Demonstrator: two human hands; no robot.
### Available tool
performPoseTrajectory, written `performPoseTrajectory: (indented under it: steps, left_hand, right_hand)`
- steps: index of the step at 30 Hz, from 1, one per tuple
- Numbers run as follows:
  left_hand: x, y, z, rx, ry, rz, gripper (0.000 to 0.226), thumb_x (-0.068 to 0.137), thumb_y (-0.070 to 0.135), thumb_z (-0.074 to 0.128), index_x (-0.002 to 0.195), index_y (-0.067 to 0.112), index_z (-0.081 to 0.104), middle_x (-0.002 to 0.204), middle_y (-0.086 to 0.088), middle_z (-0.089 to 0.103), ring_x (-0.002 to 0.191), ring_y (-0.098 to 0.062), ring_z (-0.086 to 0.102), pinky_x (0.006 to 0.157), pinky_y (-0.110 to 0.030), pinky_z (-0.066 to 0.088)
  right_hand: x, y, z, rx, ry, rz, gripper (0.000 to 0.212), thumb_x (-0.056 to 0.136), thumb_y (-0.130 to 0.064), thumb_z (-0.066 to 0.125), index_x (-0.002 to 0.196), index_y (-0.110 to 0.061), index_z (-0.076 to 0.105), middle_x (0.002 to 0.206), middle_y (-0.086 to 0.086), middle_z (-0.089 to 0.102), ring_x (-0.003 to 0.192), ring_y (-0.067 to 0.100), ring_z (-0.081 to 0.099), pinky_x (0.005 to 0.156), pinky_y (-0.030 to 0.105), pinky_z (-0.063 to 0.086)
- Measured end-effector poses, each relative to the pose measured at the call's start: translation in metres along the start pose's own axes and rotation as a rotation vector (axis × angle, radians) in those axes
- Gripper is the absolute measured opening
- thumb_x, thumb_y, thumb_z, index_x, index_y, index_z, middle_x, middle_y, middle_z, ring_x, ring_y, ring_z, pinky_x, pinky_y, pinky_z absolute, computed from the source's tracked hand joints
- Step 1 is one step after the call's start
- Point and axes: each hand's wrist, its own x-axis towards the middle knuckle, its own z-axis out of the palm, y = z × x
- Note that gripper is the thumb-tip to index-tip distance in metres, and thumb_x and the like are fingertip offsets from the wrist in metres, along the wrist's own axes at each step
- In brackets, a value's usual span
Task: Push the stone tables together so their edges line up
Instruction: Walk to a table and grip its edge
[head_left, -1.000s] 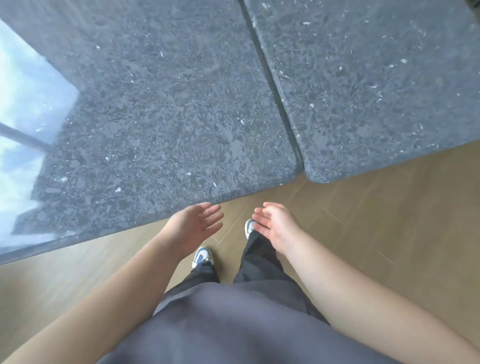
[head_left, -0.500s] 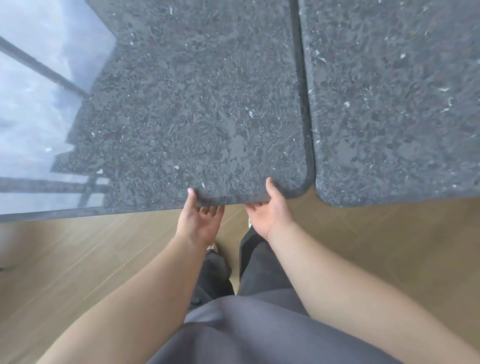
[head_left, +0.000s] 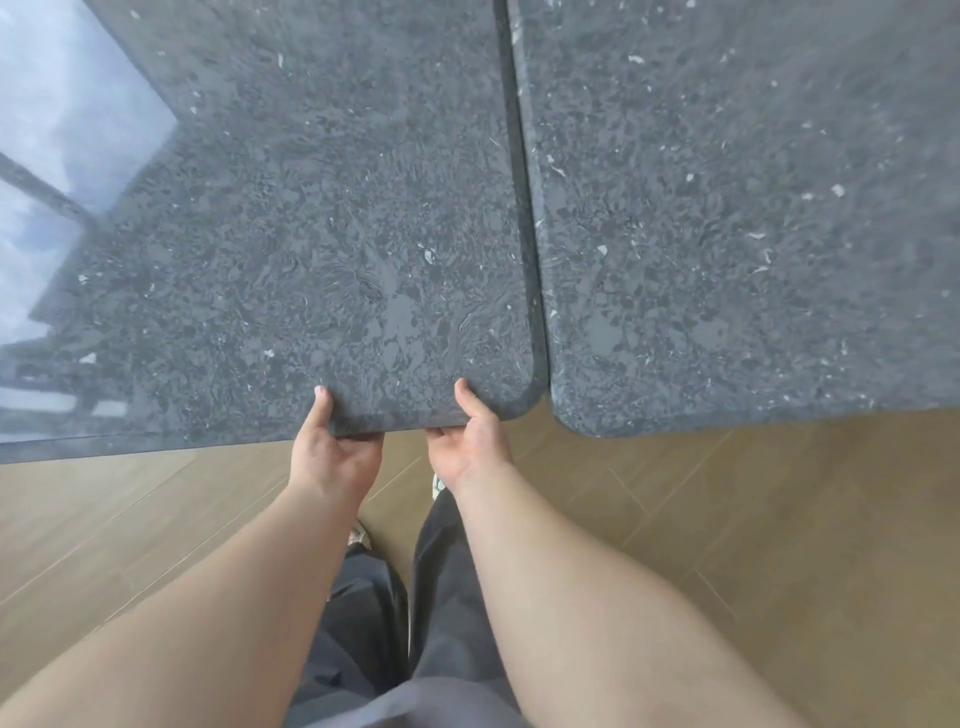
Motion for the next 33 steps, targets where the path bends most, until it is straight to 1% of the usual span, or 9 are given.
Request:
performPoseTrajectory:
  steps: [6, 10, 14, 16, 19, 23, 25, 27, 33]
  left_hand:
    - [0.003, 0.003, 0.001, 0.058, 0.044, -0.008, 0.048, 0.094, 0.035, 0.071, 0.135, 0.012, 0.06, 0.127, -0.01, 0.071, 0.119, -0.027, 0.066, 0.101, -0.047, 0.051]
    - [0.0, 0.0, 0.006, 0.101, 0.094, 0.018, 0.047, 0.098, 0.036, 0.067, 0.136, 0.011, 0.056, 0.13, -0.009, 0.068, 0.117, -0.026, 0.065, 0.096, -0.045, 0.052]
    - [-0.002, -0.002, 0.006, 0.148, 0.082, 0.034, 0.048, 0.1, 0.035, 0.063, 0.139, 0.009, 0.053, 0.135, -0.011, 0.065, 0.122, -0.026, 0.063, 0.105, -0.044, 0.049]
    - [-0.002, -0.001, 0.005, 0.164, 0.062, 0.028, 0.046, 0.101, 0.035, 0.061, 0.137, 0.007, 0.054, 0.135, -0.011, 0.064, 0.121, -0.026, 0.063, 0.107, -0.044, 0.048]
    - [-0.003, 0.001, 0.003, 0.179, 0.042, 0.024, 0.039, 0.101, 0.035, 0.062, 0.126, 0.006, 0.057, 0.132, -0.012, 0.065, 0.111, -0.026, 0.065, 0.105, -0.043, 0.049]
    - [0.001, 0.003, -0.002, 0.215, 0.038, 0.04, 0.046, 0.101, 0.035, 0.061, 0.139, 0.009, 0.053, 0.135, -0.01, 0.064, 0.121, -0.026, 0.063, 0.11, -0.045, 0.046]
    - [0.002, 0.004, -0.004, 0.241, 0.037, 0.045, 0.043, 0.102, 0.035, 0.059, 0.138, 0.011, 0.054, 0.13, -0.008, 0.066, 0.113, -0.025, 0.066, 0.108, -0.045, 0.048]
    - [0.002, 0.003, -0.006, 0.255, 0.047, 0.059, 0.039, 0.102, 0.036, 0.059, 0.133, 0.012, 0.056, 0.125, -0.007, 0.068, 0.105, -0.023, 0.067, 0.102, -0.044, 0.05]
    - [0.0, 0.0, -0.007, 0.301, 0.051, 0.101, 0.035, 0.104, 0.035, 0.056, 0.131, 0.012, 0.054, 0.124, -0.007, 0.066, 0.102, -0.023, 0.066, 0.098, -0.043, 0.05]
  right_hand:
    - [-0.003, -0.008, 0.001, -0.039, -0.007, 0.039, 0.013, 0.096, -0.011, 0.067, 0.107, -0.007, 0.063, 0.122, 0.018, 0.068, 0.121, 0.032, 0.062, 0.111, 0.047, 0.045]
    - [-0.003, -0.009, 0.0, -0.063, 0.006, 0.051, 0.02, 0.095, -0.014, 0.068, 0.112, -0.007, 0.059, 0.131, 0.018, 0.064, 0.124, 0.031, 0.061, 0.111, 0.046, 0.046]
    - [-0.002, -0.009, -0.002, -0.075, -0.01, 0.057, 0.016, 0.096, -0.016, 0.068, 0.104, -0.007, 0.059, 0.131, 0.016, 0.064, 0.125, 0.03, 0.06, 0.112, 0.046, 0.044]
    - [-0.002, -0.008, -0.002, -0.082, -0.007, 0.051, 0.023, 0.096, -0.017, 0.068, 0.114, -0.007, 0.059, 0.131, 0.015, 0.064, 0.126, 0.03, 0.059, 0.112, 0.045, 0.044]
    - [-0.002, -0.007, -0.003, -0.091, -0.015, 0.036, 0.032, 0.096, -0.017, 0.068, 0.124, -0.009, 0.056, 0.13, 0.014, 0.063, 0.127, 0.029, 0.058, 0.112, 0.045, 0.044]
    - [-0.003, -0.006, -0.007, -0.113, -0.016, 0.032, 0.032, 0.096, -0.019, 0.069, 0.124, -0.01, 0.055, 0.134, 0.014, 0.062, 0.124, 0.028, 0.06, 0.112, 0.045, 0.044]
    - [-0.005, -0.006, -0.008, -0.119, -0.016, 0.026, 0.038, 0.095, -0.019, 0.069, 0.129, -0.01, 0.055, 0.133, 0.013, 0.063, 0.118, 0.027, 0.061, 0.112, 0.045, 0.044]
    - [-0.007, -0.006, -0.009, -0.112, -0.017, 0.027, 0.042, 0.096, -0.019, 0.069, 0.134, -0.008, 0.054, 0.133, 0.013, 0.063, 0.121, 0.027, 0.061, 0.112, 0.045, 0.044]
    - [-0.01, -0.008, -0.01, -0.092, -0.028, 0.032, 0.047, 0.098, -0.016, 0.065, 0.14, -0.005, 0.05, 0.138, 0.017, 0.06, 0.13, 0.03, 0.056, 0.113, 0.047, 0.042]
